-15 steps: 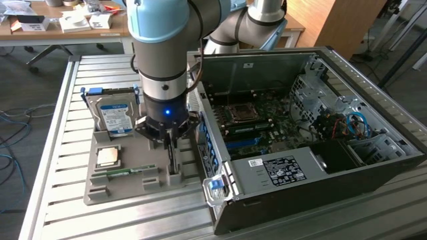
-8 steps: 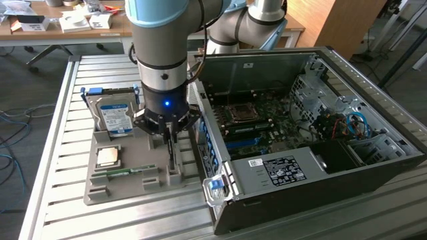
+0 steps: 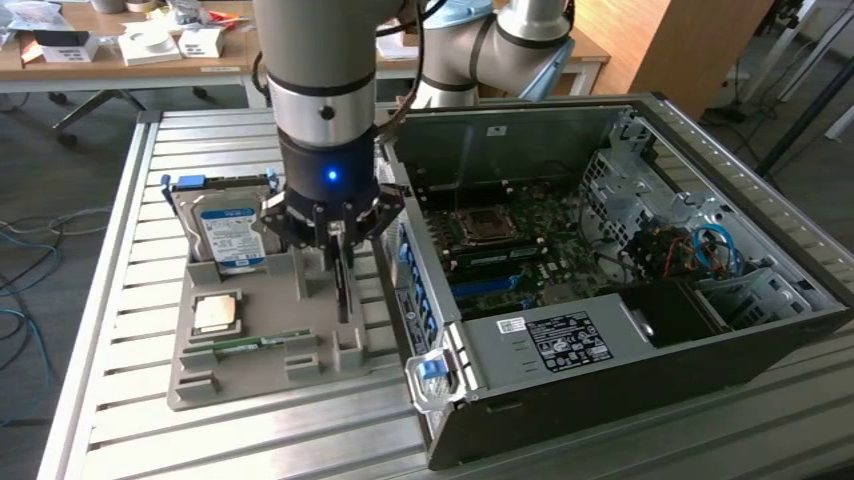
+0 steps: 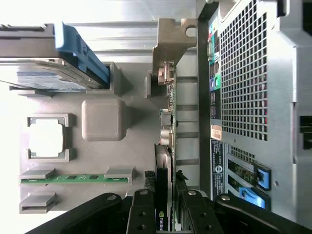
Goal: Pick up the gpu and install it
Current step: 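Pick up the gpu and move the gpu toward the slot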
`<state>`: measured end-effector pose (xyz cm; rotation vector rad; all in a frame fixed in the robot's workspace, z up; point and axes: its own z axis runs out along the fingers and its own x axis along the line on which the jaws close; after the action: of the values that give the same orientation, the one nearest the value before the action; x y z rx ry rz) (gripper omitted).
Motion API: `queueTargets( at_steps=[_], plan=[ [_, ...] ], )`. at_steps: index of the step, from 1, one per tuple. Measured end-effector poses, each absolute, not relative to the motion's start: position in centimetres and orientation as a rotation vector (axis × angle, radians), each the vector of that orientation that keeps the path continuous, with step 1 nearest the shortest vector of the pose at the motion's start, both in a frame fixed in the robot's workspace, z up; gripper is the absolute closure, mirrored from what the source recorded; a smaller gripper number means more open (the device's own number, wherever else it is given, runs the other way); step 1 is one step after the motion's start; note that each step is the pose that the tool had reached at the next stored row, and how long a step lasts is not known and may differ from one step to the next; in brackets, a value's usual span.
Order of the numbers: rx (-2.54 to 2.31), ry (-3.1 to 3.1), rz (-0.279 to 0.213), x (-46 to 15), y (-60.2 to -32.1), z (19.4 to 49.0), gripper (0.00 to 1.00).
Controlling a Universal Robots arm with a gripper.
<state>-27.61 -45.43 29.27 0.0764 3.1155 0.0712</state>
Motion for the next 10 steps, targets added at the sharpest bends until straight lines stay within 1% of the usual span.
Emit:
queueTargets(
  at_steps=[10],
  plan=[
    [0.076, 3.116, 0.071, -27.6, -45.4, 33.6, 0.74]
  ],
)
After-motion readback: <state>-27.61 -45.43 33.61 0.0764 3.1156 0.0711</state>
